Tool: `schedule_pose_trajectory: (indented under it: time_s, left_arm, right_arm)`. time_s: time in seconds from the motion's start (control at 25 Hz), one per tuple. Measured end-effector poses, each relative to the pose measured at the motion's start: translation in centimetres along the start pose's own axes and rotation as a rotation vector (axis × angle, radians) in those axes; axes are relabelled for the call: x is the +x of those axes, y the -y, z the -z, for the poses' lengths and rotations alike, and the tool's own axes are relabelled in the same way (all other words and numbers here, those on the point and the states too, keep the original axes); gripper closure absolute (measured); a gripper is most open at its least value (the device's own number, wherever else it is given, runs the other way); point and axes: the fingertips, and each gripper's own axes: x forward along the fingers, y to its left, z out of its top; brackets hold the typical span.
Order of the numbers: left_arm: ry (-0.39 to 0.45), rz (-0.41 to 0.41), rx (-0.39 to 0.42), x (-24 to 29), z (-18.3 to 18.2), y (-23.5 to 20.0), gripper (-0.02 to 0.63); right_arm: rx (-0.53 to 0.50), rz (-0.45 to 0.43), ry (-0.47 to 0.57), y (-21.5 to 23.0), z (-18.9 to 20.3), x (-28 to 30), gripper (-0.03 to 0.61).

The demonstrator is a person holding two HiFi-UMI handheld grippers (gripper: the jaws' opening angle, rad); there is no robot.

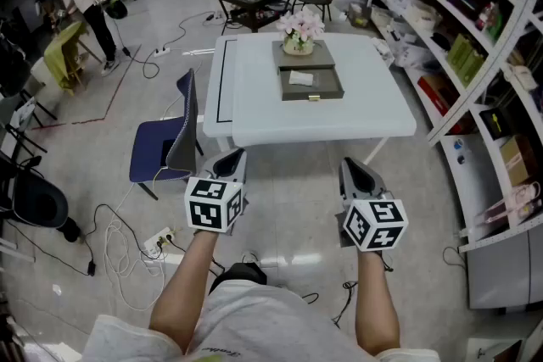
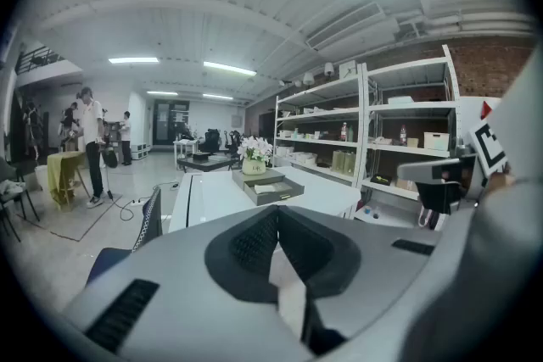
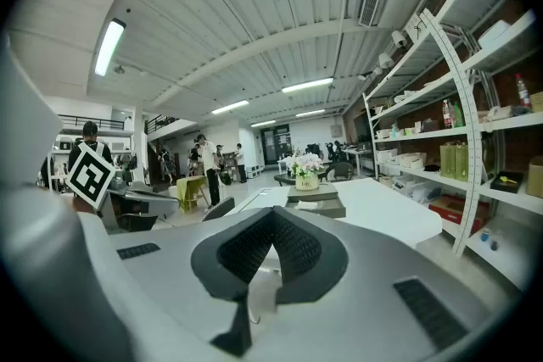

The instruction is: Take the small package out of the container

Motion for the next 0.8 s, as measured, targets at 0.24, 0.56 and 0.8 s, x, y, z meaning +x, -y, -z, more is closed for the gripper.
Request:
schedule_pose_trajectory:
  time_s: [0.24, 0.56, 0.8]
  left_arm:
    - [0.018, 0.010, 0.009, 1.6, -0.7, 0.1, 0.607]
    - [0.000, 0.017, -0.016, 6.8, -1.3, -2.7, 0.607]
    - [-0.014, 0.034, -0.020, 12.1, -2.5, -5.3, 0.607]
  right_arm:
    - [-0.007, 0.012, 0.009, 0.9, -0.3, 1.5, 0.574]
    - [-0.014, 0.053, 0.010, 3.5, -1.2, 6.6, 0.572]
    - [-0.018, 0.065, -0.013, 5.3, -1.6, 12.0, 0.533]
